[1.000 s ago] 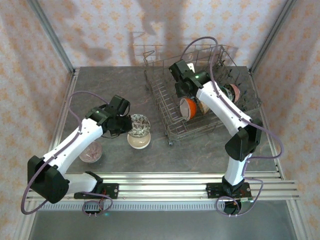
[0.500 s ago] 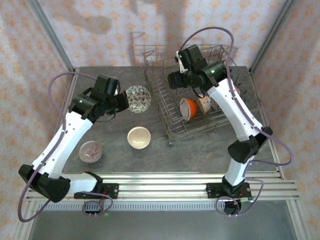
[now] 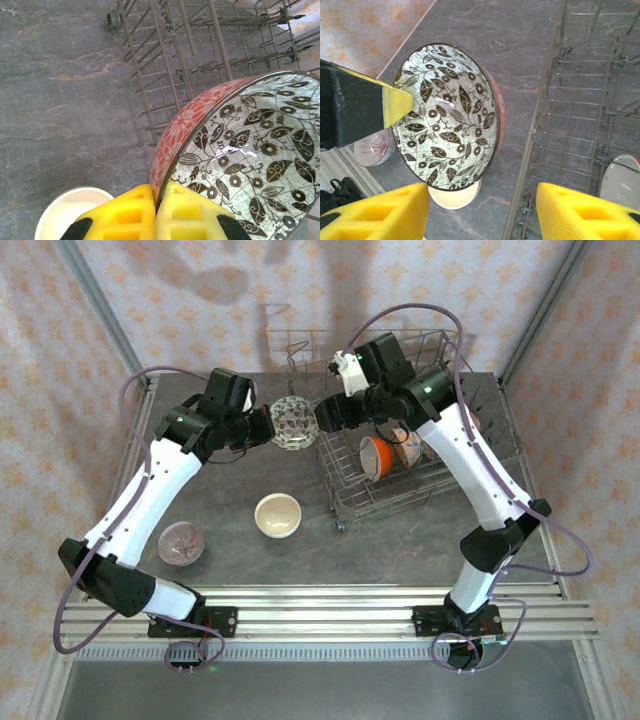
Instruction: Load the bowls into the dish rack
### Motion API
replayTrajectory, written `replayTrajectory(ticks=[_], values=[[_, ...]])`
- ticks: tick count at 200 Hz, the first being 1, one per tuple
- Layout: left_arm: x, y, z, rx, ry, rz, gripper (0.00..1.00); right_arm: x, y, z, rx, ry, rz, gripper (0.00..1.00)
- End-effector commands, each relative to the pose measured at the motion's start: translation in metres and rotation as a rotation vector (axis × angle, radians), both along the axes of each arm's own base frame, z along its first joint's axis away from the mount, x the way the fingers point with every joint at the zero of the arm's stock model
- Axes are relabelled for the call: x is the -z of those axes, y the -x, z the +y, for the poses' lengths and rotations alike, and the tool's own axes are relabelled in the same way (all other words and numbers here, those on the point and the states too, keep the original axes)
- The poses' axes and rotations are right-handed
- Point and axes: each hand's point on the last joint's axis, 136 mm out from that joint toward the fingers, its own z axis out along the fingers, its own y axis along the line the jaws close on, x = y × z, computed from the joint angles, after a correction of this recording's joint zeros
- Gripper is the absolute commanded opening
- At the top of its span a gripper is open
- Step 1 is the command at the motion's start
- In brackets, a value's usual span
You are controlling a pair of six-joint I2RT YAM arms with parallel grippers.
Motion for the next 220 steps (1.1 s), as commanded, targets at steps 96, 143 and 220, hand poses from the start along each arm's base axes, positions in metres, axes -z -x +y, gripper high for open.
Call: replayTrajectory(ticks=[96,143,220], values=[[-0.049,-0.008,-0.016,0.036,0.061,-0.155,0.0,0.02,-0.014,0.025,0.011,-0.065,0.097,0.28],[-0.047,-0.006,-0.016,0.043,0.031,-0.156,0.0,0.019,-0.02,0.024,0.051,-0.067,0.094,0.09],[-0.051,-0.006,-0.025,0.06,0.045,-0.173,0.0,0.028,-0.029,0.022,0.103,-0.041,0.11,0.17]])
